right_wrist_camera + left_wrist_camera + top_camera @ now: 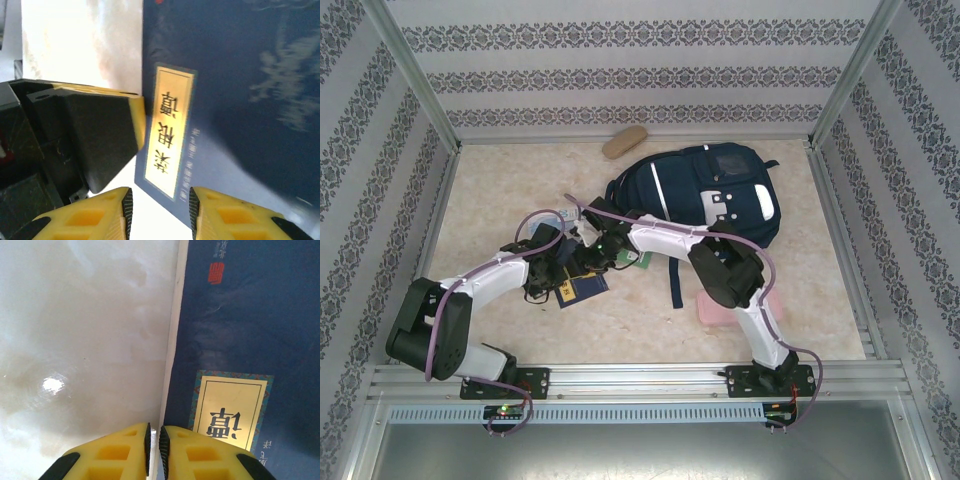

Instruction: Pack the student bag

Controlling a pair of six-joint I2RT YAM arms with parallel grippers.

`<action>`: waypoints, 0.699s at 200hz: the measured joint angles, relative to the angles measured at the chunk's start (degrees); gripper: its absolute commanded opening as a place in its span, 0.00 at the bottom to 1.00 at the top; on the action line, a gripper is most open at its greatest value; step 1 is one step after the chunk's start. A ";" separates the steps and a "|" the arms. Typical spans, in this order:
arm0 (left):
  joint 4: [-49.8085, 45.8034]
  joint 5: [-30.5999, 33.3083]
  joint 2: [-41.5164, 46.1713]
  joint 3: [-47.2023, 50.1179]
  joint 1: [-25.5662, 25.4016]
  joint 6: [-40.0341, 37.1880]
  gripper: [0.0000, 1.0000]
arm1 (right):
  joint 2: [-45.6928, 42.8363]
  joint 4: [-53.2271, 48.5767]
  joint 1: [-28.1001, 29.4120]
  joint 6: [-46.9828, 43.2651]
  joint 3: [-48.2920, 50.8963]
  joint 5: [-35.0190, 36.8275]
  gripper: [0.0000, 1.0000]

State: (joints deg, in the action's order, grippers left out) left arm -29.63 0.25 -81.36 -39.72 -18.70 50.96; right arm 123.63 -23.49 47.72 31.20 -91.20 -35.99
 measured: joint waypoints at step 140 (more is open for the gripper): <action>0.15 0.00 0.26 0.22 0.00 -0.20 0.17 | 1.70 -5.88 -2.78 -4.22 -2.80 18.86 0.42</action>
State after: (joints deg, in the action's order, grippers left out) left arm -29.47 0.25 -81.10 -39.51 -18.70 50.76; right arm 125.34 -29.36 44.95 26.98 -94.00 -17.12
